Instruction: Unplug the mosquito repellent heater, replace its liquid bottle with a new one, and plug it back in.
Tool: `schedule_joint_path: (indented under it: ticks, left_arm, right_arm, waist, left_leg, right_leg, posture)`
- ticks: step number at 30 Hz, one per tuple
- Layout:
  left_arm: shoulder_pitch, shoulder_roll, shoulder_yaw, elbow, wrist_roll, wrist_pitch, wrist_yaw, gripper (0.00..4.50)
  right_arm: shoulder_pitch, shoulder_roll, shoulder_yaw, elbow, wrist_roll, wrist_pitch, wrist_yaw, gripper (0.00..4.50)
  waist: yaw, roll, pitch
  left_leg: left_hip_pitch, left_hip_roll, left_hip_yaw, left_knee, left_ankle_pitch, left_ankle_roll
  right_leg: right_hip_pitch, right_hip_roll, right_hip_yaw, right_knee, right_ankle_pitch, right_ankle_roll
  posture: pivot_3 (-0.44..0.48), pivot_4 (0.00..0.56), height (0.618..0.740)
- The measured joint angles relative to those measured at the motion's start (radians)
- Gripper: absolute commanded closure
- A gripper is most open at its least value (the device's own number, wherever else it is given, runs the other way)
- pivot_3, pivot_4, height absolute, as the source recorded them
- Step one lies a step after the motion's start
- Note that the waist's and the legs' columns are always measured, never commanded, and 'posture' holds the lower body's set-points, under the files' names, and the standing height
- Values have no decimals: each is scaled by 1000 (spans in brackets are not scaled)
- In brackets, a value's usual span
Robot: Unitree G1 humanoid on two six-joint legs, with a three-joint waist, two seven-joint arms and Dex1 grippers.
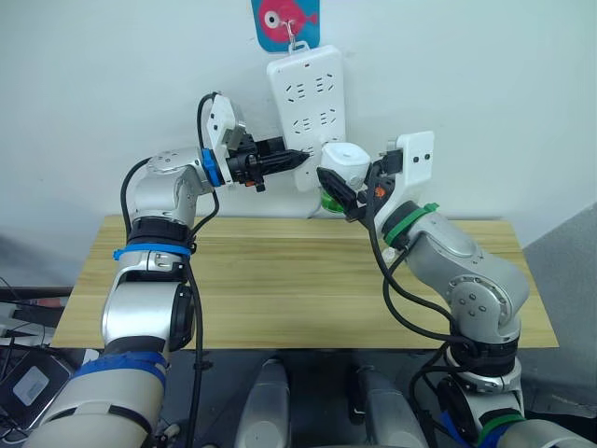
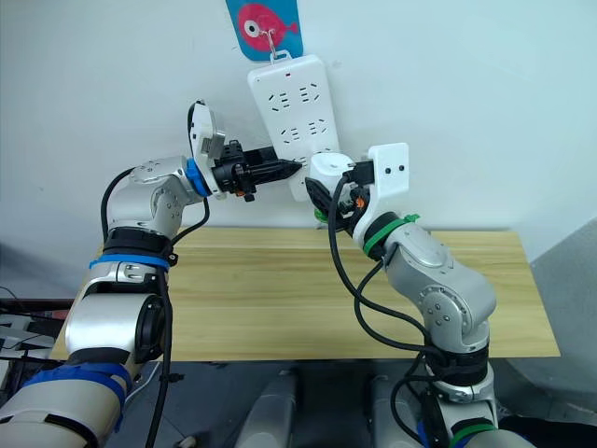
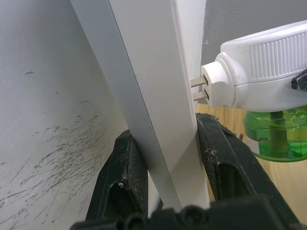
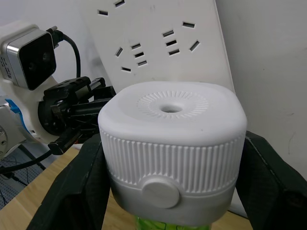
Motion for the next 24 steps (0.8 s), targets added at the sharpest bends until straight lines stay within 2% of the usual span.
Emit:
schedule_joint_path:
  ticks: [11,24]
  left_arm:
    - [0,-4,0,0,8,-2,3,3199]
    - [0,-4,1,0,11,-3,3,3199]
  right_arm:
    - [-2,40,-46,1,18,3,-21,1374]
    - [-7,38,-30,1,16,25,-20,1374]
  waist:
    - [0,0,0]
    - [0,0,0]
  left_leg:
    - [0,0,0,0,0,0]
    - [0,0,0,0,0,0]
  right_leg:
    - [0,0,0,0,0,1]
    - [0,0,0,0,-1,1]
  posture:
    - [232,244,740]
    - [238,244,740]
